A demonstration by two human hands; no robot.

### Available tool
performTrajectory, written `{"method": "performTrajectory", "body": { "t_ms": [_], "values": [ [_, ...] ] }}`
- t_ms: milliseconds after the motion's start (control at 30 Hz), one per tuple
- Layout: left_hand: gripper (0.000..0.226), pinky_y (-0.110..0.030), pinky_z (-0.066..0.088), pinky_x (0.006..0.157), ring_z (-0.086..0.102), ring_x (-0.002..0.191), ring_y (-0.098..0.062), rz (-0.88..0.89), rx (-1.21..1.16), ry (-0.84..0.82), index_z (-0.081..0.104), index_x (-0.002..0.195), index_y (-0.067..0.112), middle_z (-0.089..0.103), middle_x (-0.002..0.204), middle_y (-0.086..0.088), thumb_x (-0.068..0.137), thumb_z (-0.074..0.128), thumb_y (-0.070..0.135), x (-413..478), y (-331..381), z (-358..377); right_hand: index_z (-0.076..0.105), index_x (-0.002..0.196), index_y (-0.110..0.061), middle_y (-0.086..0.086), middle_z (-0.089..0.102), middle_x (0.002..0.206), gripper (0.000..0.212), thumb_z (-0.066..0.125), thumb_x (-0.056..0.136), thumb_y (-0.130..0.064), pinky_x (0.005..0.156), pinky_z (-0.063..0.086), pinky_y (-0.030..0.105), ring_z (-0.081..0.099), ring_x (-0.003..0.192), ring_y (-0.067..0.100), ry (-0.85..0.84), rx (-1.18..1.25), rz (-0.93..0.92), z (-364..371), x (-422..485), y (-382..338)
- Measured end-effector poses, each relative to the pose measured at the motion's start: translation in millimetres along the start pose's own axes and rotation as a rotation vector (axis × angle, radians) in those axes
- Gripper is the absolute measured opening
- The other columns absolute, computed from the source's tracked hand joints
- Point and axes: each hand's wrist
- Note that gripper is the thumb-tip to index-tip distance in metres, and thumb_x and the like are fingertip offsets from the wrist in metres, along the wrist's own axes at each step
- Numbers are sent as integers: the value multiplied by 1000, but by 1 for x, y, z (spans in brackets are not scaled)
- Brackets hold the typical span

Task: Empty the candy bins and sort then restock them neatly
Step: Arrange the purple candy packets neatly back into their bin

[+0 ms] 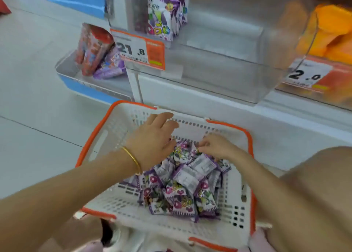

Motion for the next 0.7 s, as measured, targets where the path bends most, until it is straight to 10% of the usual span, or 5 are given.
{"method": "performTrajectory", "body": {
  "t_ms": [133, 300, 700],
  "values": [
    [40, -42, 32, 109, 27, 135, -30, -179, -40, -280, 44, 133, 17, 27, 150, -6, 96, 45, 30, -16, 8, 37, 25, 144, -5, 15, 50, 134, 68, 55, 93, -40, 87, 48, 35, 54, 116, 34, -15, -65, 168, 64, 52, 64],
    [37, -37, 28, 111, 27, 136, -26, -312, -142, -378, 45, 132, 17, 30, 144, -5, 97, 45, 28, -25, 9, 62, 5, 150, -25, 17, 19, 153, 114, 63, 67, -75, 104, 35, 52, 30, 135, 40, 10, -221, 243, 107, 58, 68],
    [38, -28, 33, 104, 41, 123, -18, -462, -290, -464, 45, 132, 17, 37, 140, -6, 96, 46, 27, -29, 16, 70, 16, 149, -15, 10, 35, 149, 100, 81, 74, -20, 100, 41, 40, 43, 130, 30, 58, 330, 179, 118, 43, 57]
  ]
}}
Point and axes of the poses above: each hand's wrist, its own x-axis towards the middle knuckle, its own z-axis out of the palm, y = z × x
